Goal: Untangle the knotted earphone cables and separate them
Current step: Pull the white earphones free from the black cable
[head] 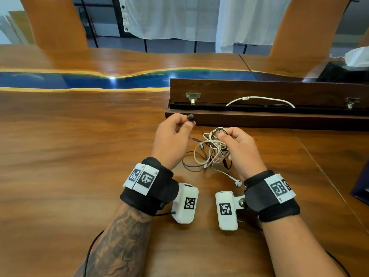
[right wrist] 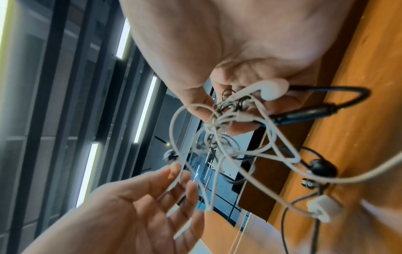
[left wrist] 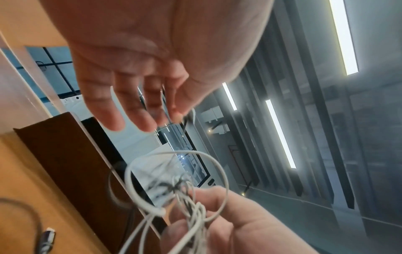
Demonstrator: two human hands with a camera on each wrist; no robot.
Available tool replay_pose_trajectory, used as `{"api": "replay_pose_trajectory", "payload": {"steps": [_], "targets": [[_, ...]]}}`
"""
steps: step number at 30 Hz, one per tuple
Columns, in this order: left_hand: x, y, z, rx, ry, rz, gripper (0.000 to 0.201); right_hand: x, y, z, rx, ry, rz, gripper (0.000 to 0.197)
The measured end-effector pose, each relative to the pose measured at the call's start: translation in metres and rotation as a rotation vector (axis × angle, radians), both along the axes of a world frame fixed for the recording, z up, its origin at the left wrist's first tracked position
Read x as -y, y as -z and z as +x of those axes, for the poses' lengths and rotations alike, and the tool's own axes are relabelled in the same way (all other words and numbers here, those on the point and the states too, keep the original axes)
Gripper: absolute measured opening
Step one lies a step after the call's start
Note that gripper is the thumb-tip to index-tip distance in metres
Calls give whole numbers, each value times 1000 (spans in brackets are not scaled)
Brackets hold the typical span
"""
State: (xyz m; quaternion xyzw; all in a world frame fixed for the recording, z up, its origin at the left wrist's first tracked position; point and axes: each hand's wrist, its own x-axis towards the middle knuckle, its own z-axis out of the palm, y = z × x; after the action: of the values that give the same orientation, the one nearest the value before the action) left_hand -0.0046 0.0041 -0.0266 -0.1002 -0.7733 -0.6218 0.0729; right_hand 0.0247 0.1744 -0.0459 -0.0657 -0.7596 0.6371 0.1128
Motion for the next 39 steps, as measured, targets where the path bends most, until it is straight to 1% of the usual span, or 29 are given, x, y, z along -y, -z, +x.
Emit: {"api": "replay_pose_trajectory", "payload": {"steps": [2,3,4,6,7,9,11,14,15,17,18,20,22,24,27,31,34,37,39], "targets": [[4,1,-4,-7,-78,32,6,-1,-2,0,1,28,-89,11],[7,1,-4,1,-79,32,2,0,-3,0,-5,32,-130,8],[8,0,-4,19,-56,29,8,0,-3,1,-18,20,-165,6],[6,-2,-1,78,49,15,23,1,-4,4,-59,-34,-190,6],[4,-4,2,102,109,-10,27,2,-4,6,-81,-66,-169,7],[1,-5,6,111,185,-60,29,5,-6,9,-125,-140,-111,11],[1,-3,8,86,186,-103,28,6,-9,9,-146,-188,-94,20],[2,0,5,74,171,-147,17,7,-10,8,-145,-228,-87,29],[2,0,5,79,176,-152,14,8,-10,9,-156,-231,-48,28],[2,1,4,82,176,-164,8,9,-10,9,-199,-212,44,24],[2,1,3,76,166,-168,6,10,-9,8,-216,-190,58,22],[5,2,0,75,116,-142,10,10,-9,7,-232,-137,-5,17],[10,1,-4,89,51,-90,14,7,-9,5,-231,-90,-79,21],[15,0,-7,97,1,-34,16,4,-9,4,-226,-41,-99,22],[15,-1,-7,96,-18,-12,17,5,-7,3,-261,30,-100,23],[14,-2,-6,100,-27,-6,21,9,-6,2,-259,34,-182,25],[14,-1,-6,85,-58,-25,23,7,-6,3,-264,29,-114,29],[14,-1,-6,66,-98,-32,22,3,-5,2,-266,48,42,42],[12,-1,-5,64,-94,-34,23,1,-6,2,-271,94,87,42]]}}
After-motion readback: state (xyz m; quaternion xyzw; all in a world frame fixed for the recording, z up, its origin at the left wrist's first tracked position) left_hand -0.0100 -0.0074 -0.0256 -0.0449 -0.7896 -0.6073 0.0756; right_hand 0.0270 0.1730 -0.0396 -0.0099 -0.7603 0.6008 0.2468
